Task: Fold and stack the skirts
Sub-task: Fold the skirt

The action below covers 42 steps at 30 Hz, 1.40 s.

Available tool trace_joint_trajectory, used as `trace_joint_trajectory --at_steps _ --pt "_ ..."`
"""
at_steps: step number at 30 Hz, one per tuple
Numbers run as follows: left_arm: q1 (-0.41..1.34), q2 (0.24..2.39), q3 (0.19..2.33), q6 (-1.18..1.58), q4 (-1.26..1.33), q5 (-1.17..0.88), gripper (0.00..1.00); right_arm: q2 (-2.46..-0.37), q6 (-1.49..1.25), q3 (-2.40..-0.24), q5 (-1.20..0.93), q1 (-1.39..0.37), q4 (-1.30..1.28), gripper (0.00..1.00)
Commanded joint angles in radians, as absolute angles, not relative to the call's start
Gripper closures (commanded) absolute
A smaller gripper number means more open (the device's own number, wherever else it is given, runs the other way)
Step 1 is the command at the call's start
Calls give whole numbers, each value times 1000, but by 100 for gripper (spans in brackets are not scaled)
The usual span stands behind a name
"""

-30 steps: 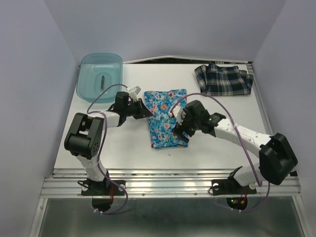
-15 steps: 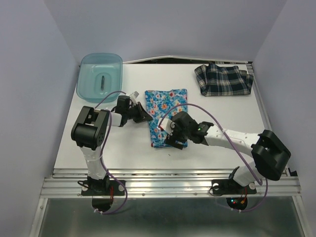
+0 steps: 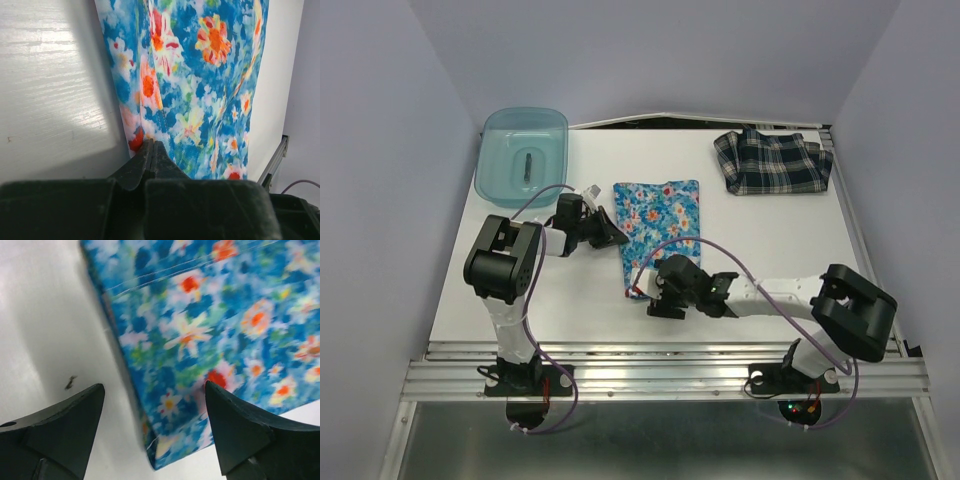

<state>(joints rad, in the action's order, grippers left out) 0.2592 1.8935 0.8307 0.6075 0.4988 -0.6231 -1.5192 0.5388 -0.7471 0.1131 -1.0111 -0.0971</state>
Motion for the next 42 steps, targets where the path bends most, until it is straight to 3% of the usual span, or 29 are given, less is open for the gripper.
trace_joint_trajectory --at_steps 1,4,11,12,14,15,26,36,42 --pt "245 1910 818 566 437 -552 100 -1581 598 -687 267 -1022 144 15" --pt "245 1905 816 563 436 -557 100 -1641 626 -670 324 -1022 202 18" --pt "235 1905 819 555 426 -565 100 -1680 736 -580 290 -1022 261 51" --pt "235 1905 819 555 426 -565 100 -1680 739 -569 270 -1022 258 67" --pt "235 1899 818 554 426 -563 100 -1655 726 -571 236 -1022 215 83" --pt "233 1890 813 555 426 -564 100 -1637 716 -574 186 -1022 192 99" --pt "233 1671 761 517 434 -690 98 -1500 595 -758 -129 -1022 -271 99" --pt "252 1686 765 563 514 -785 97 -1480 503 -791 -173 -1022 -363 99" --pt "275 1753 767 560 508 -732 100 -1479 479 -841 -201 -1022 -417 99"
